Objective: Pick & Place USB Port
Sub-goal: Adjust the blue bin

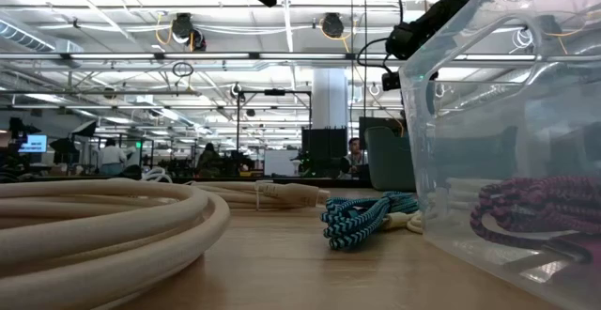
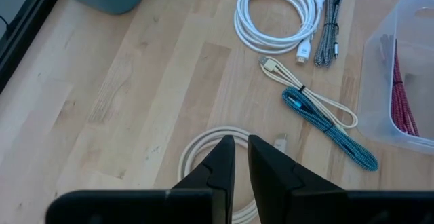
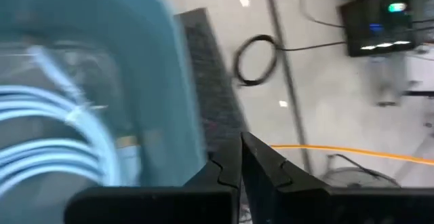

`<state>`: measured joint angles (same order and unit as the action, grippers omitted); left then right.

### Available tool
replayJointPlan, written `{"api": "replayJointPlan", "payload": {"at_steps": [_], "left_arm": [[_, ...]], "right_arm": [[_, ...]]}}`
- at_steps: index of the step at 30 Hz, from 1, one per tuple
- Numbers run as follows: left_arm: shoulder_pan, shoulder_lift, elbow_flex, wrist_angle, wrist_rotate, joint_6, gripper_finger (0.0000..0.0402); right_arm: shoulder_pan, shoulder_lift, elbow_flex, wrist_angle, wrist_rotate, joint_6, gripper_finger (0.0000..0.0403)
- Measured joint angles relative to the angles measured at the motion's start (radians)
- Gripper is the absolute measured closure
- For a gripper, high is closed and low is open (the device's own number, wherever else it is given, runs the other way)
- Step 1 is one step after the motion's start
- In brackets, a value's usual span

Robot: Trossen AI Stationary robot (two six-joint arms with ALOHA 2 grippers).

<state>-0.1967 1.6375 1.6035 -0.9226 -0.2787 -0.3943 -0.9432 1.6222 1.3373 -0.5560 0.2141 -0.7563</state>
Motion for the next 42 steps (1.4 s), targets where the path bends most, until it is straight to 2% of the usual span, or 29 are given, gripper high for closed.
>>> {"api": "replayJointPlan", "payload": {"at_steps": [3,16,20,25,34,42], "left_arm": [[0.000,0.000,0.000,0.000,0.000,-0.001,0.0355],[-0.002,0.000,0.000,0.000,0.000,-0.003,0.0355],[-0.009,0.000,0.000,0.000,-0.004,-0.003,0.0355],[-0.009,0.000,0.000,0.000,-0.007,-0.003,0.0355],[-0.005,0.000,0.000,0.000,-0.011,-0.003,0.0355],[-0.005,0.000,0.000,0.000,-0.011,-0.004,0.0355]], "right_arm": [[0.000,0.004,0.000,-0.054,-0.062,0.032,0.0403],[0.016,0.013,0.000,-0.141,-0.109,0.048,0.0403],[0.030,0.003,0.000,-0.074,-0.072,0.066,0.0403],[0.030,-0.019,0.002,0.041,-0.086,0.092,0.0403],[0.021,0.054,0.000,-0.001,-0.083,0.082,0.0403],[0.036,0.061,0.000,0.002,-0.084,0.068,0.0403]]}}
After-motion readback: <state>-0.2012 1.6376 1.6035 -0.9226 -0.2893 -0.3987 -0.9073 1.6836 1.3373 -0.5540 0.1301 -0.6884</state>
